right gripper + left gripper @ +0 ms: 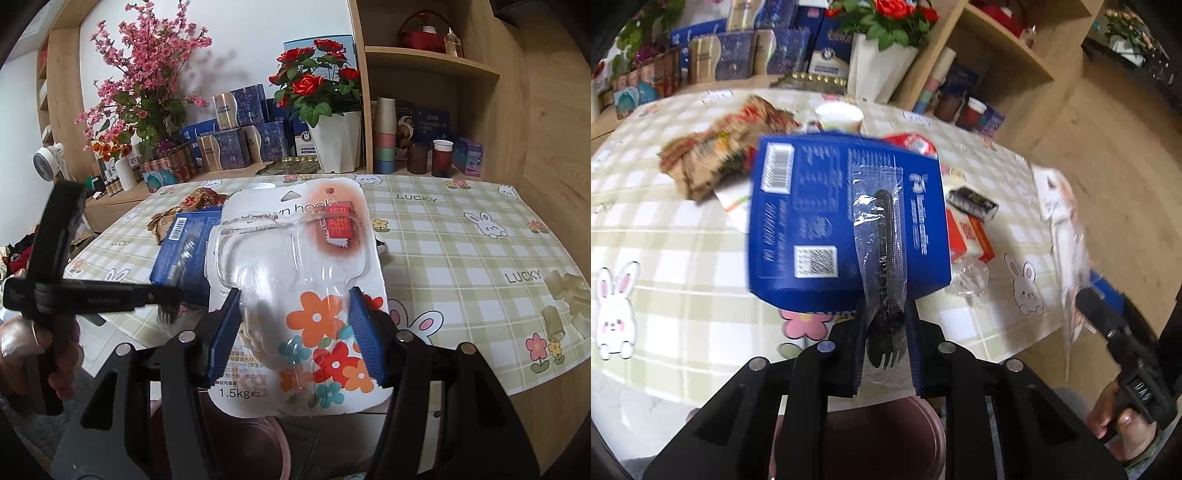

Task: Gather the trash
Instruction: 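Lift the blister pack with the right tool while the left tool grasps the fork bag, then drop the blister pack into the bin by opening the right tool, then lower the clear fork bag into the bin and open the left tool, then grasp the clear round plastic lid with the right tool, then lift the lid with the right tool while the left tool grasps clear plastic wrap, then carry the lid over the bin and release it from the right tool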

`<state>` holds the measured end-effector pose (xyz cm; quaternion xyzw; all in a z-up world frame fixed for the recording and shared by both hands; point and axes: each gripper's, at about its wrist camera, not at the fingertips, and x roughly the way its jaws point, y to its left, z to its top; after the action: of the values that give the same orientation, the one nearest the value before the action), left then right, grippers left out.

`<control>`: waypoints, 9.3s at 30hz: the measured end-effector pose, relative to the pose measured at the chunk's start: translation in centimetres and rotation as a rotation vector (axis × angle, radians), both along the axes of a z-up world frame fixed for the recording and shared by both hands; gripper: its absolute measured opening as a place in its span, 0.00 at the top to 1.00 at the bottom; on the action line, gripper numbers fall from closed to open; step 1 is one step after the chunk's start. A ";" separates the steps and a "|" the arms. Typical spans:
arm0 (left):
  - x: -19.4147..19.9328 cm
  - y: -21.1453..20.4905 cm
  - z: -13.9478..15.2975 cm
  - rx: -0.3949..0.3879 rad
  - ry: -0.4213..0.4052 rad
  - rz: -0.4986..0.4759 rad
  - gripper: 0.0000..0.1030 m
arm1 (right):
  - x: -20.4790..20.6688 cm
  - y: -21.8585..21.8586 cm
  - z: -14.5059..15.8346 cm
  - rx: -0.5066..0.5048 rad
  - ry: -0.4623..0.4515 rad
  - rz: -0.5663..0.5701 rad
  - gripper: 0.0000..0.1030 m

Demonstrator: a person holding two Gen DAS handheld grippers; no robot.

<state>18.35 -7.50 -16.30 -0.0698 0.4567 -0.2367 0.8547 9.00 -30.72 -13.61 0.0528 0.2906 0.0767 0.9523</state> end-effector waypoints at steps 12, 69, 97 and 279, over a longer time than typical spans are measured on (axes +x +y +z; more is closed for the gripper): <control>-5.4 3.8 6.0 0.000 -0.148 0.034 0.81 | -2.8 3.9 0.4 -0.002 0.011 0.110 0.43; -14.2 7.7 1.2 0.056 -0.150 0.000 0.81 | -8.3 8.1 -3.9 -0.103 0.108 0.051 0.07; -13.4 4.7 -6.6 0.100 0.052 -0.146 0.64 | -7.7 6.6 -5.8 -0.058 0.130 -0.092 0.06; -10.5 6.1 -3.8 0.103 0.115 -0.065 0.85 | -2.0 6.4 -1.2 -0.003 0.205 0.082 0.13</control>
<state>7.84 -1.35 -20.13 -0.0241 0.5188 -0.2361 0.8213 7.02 -24.28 -14.77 0.0473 0.3886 0.1093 0.9137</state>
